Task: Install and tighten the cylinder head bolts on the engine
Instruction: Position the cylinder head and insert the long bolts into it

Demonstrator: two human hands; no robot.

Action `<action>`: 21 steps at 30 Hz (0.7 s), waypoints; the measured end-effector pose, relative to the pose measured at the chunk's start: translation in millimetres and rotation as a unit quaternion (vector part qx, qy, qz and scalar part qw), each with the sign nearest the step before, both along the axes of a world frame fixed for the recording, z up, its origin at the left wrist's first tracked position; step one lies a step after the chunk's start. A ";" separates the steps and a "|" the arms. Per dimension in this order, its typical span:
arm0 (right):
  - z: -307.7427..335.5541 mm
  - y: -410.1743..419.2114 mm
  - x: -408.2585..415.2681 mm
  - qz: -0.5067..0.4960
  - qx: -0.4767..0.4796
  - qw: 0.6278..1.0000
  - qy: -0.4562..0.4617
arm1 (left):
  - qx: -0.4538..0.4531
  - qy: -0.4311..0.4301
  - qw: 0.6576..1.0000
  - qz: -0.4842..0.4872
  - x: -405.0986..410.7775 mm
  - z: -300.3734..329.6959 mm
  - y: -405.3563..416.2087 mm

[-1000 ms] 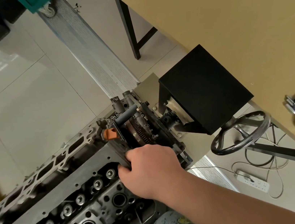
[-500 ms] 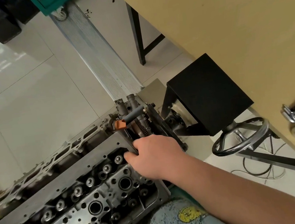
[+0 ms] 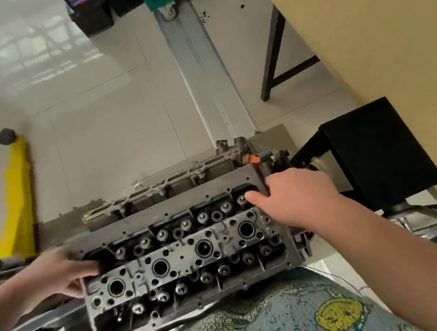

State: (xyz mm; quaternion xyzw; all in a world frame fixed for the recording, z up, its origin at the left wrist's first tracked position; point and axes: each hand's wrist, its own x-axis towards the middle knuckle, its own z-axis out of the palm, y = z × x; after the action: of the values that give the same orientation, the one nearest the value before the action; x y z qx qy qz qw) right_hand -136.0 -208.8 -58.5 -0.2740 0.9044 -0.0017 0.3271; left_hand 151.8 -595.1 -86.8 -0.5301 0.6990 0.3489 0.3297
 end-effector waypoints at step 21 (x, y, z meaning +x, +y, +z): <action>14.4 -269.2 155.9 0.377 -0.145 0.913 -0.052 | 0.199 0.215 0.956 0.005 32.6 12.6 -1.4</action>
State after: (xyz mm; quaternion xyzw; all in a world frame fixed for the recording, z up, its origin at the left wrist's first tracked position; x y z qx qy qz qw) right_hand 19.9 -478.0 -44.1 -0.6386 0.7052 -0.0234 0.3071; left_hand 184.4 -596.5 -74.1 -0.3700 0.6668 0.5885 0.2688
